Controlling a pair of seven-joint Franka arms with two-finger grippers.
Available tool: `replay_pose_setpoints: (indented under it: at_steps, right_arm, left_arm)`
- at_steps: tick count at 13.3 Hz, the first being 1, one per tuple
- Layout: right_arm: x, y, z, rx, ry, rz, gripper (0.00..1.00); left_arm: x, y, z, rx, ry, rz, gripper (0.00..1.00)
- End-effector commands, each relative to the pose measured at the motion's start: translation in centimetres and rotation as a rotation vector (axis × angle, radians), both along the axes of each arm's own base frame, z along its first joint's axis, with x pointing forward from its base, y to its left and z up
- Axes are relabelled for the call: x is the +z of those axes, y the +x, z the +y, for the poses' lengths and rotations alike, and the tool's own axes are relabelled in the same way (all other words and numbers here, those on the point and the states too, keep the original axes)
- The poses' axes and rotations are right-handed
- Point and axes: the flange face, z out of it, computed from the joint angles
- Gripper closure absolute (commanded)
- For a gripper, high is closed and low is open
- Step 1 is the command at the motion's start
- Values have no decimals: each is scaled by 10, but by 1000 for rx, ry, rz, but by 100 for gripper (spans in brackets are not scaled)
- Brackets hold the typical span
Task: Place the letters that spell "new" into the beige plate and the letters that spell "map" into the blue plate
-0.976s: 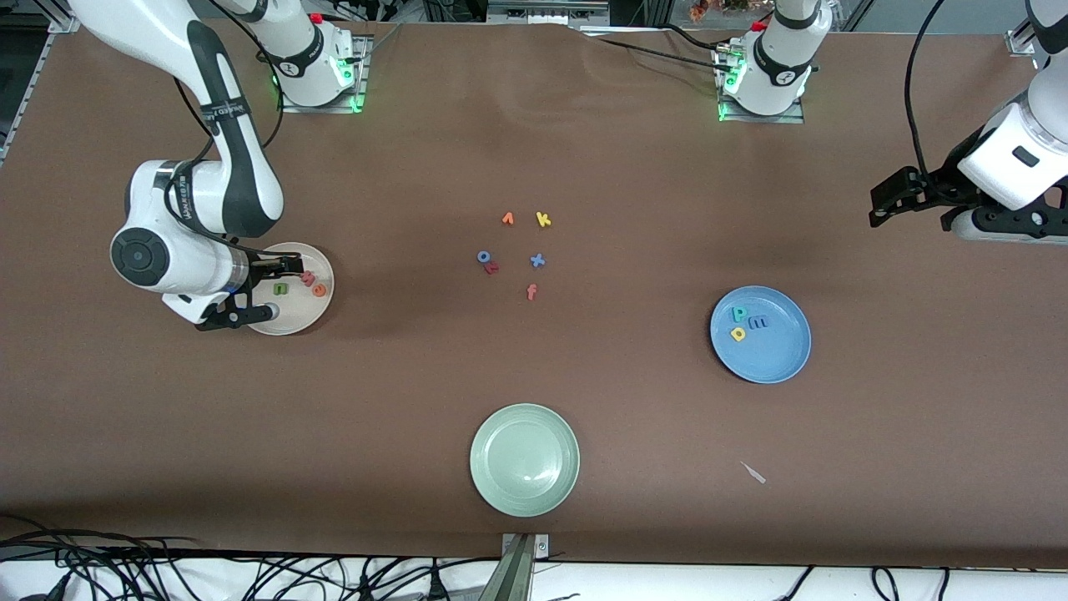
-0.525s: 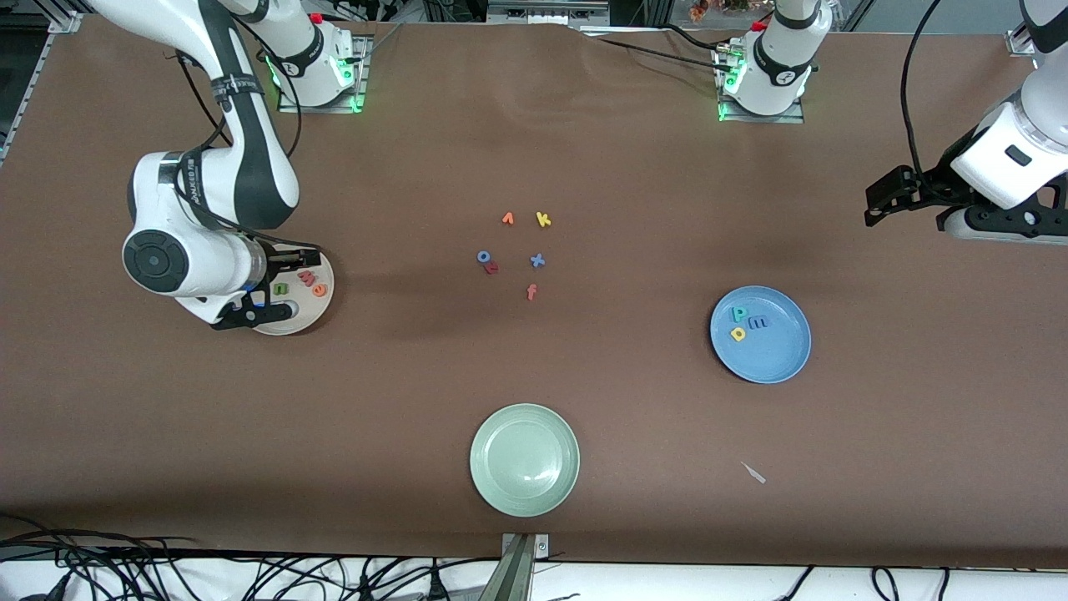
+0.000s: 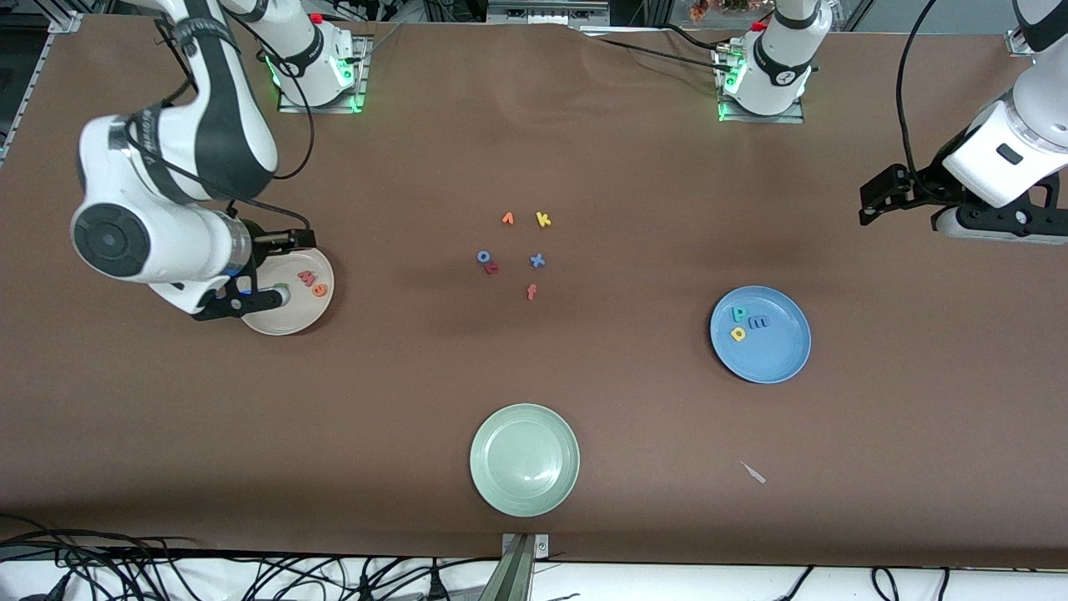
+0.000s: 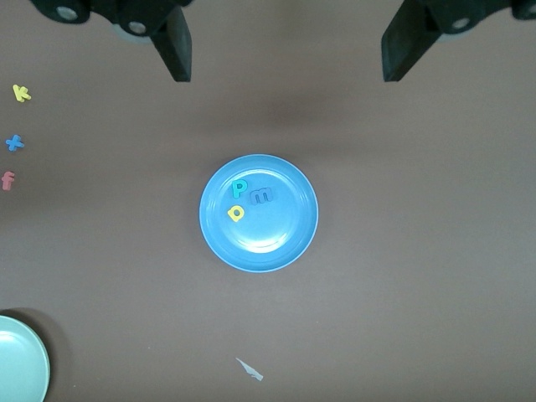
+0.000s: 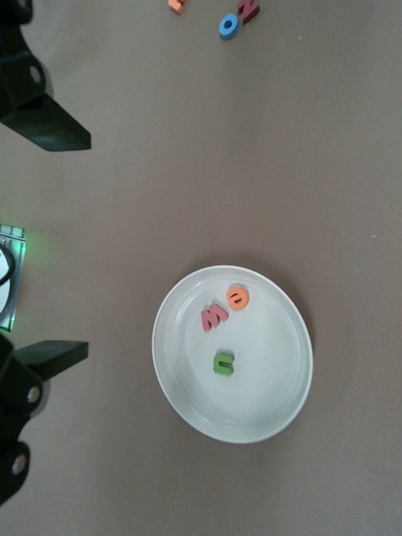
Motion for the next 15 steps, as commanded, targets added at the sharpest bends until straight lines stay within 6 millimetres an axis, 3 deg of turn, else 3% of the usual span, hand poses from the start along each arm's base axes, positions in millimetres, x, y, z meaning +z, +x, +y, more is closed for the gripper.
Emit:
replay_pose_setpoints:
  at_steps: [1,4,6,8,15]
  right_arm:
    - [71,-22,-25,-15,-6,-104,0]
    - [124,-33,-67,-82,17,-197,0]
    - [145,-42,-82,-101,21,-230,0]
    - [147,-52,-90,-112,23,-236,0]
    - [131,-44,-99,-131,24,-226,0]
  left_arm:
    - [6,3,-5,-24,22,4,0]
    - [6,3,1,-16,20,5,0]
    - [5,3,-1,-19,20,8,0]
    - [5,3,0,-18,20,8,0]
    - [5,3,3,-13,20,8,0]
